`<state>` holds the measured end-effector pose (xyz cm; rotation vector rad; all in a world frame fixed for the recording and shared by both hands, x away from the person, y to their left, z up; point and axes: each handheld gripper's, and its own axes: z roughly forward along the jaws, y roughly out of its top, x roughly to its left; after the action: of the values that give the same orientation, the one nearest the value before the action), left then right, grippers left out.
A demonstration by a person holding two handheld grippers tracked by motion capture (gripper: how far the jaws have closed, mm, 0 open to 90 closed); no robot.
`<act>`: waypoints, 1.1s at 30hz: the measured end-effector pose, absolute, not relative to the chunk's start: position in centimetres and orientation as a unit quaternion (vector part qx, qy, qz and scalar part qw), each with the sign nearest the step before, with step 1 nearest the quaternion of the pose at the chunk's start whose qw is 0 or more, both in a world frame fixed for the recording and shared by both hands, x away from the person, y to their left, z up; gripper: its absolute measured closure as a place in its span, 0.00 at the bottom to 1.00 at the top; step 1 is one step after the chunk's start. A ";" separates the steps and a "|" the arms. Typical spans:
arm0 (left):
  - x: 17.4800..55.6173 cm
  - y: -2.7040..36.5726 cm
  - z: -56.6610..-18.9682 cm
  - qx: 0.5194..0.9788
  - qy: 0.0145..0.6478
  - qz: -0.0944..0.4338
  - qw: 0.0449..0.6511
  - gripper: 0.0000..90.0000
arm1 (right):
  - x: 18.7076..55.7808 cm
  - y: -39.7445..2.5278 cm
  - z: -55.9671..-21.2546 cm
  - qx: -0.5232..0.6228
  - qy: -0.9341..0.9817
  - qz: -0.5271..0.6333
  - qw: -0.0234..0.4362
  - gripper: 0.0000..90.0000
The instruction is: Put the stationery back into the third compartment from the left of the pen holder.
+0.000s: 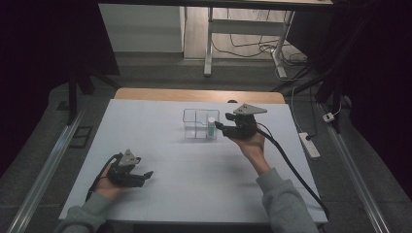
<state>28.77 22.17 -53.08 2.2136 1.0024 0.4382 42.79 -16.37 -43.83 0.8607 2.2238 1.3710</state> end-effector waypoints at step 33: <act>28.7 22.4 -52.7 0.835 0.388 0.153 0.358 0.30 | 33.1 -28.0 -49.9 0.336 0.811 0.441 0.186 0.43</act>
<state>28.70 22.44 -52.72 2.1543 1.0022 0.3942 33.07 -28.01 -49.94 0.9454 2.2850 1.2420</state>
